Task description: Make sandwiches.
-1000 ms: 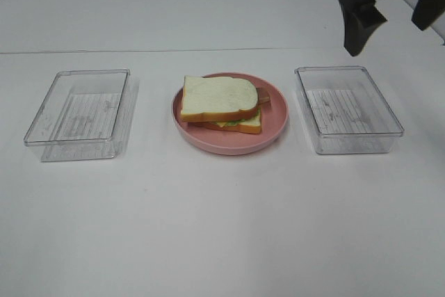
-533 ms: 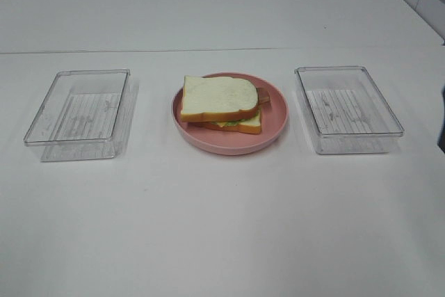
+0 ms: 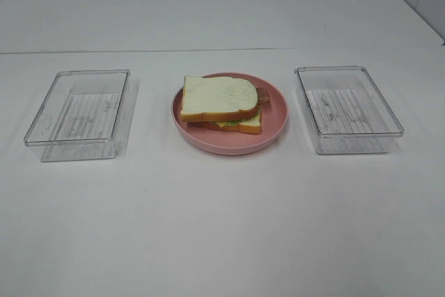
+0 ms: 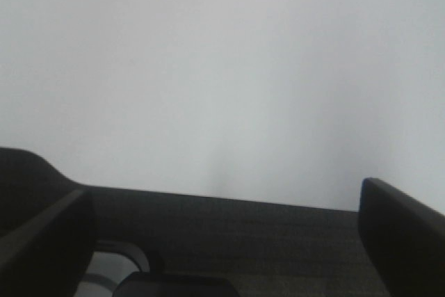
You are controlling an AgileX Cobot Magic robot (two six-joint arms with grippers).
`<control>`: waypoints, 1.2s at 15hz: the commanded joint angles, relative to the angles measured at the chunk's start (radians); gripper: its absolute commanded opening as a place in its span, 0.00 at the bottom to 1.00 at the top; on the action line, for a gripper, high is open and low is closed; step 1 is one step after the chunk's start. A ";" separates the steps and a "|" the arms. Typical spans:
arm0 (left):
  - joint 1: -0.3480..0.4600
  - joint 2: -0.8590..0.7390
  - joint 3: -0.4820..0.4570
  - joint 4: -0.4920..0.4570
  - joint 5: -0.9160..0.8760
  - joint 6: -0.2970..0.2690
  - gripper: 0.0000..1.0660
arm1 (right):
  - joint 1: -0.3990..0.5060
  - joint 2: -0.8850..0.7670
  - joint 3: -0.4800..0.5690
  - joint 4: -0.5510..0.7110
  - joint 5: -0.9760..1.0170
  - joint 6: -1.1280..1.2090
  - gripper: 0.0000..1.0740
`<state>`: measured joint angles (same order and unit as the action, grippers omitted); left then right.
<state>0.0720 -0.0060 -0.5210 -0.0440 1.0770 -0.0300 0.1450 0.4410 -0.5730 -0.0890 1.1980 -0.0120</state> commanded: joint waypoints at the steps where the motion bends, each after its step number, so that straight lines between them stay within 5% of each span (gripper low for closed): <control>1: -0.005 -0.016 0.002 -0.007 -0.003 0.001 0.85 | -0.030 -0.113 0.033 0.003 -0.015 0.012 0.92; 9: -0.005 -0.016 0.002 -0.007 -0.003 0.001 0.85 | -0.141 -0.481 0.121 0.047 -0.098 0.005 0.92; 18: -0.005 -0.002 0.002 -0.007 -0.003 0.001 0.85 | -0.140 -0.476 0.121 0.043 -0.099 0.012 0.92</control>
<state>0.0720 -0.0060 -0.5210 -0.0440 1.0770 -0.0300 0.0110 -0.0030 -0.4550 -0.0400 1.1120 -0.0080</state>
